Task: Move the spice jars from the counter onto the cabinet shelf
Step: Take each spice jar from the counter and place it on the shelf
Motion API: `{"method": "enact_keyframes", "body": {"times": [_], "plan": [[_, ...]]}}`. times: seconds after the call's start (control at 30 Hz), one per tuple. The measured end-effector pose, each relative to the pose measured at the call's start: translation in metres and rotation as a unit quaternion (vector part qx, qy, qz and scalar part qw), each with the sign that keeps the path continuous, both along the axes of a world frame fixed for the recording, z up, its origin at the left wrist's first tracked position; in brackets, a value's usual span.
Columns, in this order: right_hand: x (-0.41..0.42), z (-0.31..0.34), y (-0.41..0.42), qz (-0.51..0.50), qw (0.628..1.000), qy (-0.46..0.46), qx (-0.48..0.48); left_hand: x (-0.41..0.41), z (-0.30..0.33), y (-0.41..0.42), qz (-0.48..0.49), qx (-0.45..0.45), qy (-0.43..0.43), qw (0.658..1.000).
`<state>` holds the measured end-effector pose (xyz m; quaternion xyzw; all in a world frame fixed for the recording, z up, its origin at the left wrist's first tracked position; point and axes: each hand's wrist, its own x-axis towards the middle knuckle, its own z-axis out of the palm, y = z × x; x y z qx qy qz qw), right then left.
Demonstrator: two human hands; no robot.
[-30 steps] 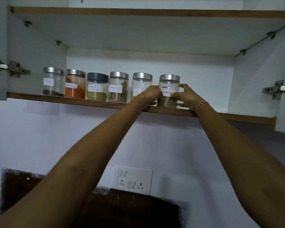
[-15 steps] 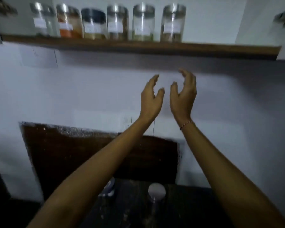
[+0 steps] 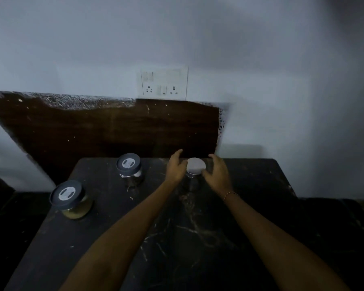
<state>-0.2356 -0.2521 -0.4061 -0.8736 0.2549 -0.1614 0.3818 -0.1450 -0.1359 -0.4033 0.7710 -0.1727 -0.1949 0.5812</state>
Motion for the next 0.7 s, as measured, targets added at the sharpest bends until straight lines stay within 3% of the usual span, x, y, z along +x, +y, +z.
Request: {"method": "enact_keyframes", "body": {"times": [0.1,0.23,0.4,0.53,0.7], "plan": [[0.006,-0.026,-0.001,0.033,0.995,0.018,0.093,0.005,-0.034,-0.006,-0.006,0.01,0.102,0.995],[0.023,-0.057,0.0,0.0,0.984,0.027,0.176,0.01,-0.057,-0.017,-0.008,0.001,0.184,0.983],[0.039,-0.083,0.009,-0.061,0.984,0.012,0.168,0.012,-0.061,-0.02,-0.03,-0.046,0.203,0.978],[0.038,-0.068,-0.004,-0.077,0.984,-0.024,0.159,0.011,-0.05,-0.012,-0.073,-0.053,0.166,0.982],[0.021,-0.012,-0.03,0.006,0.952,-0.072,0.297,0.02,-0.01,0.003,-0.132,-0.073,0.142,0.978]]}}
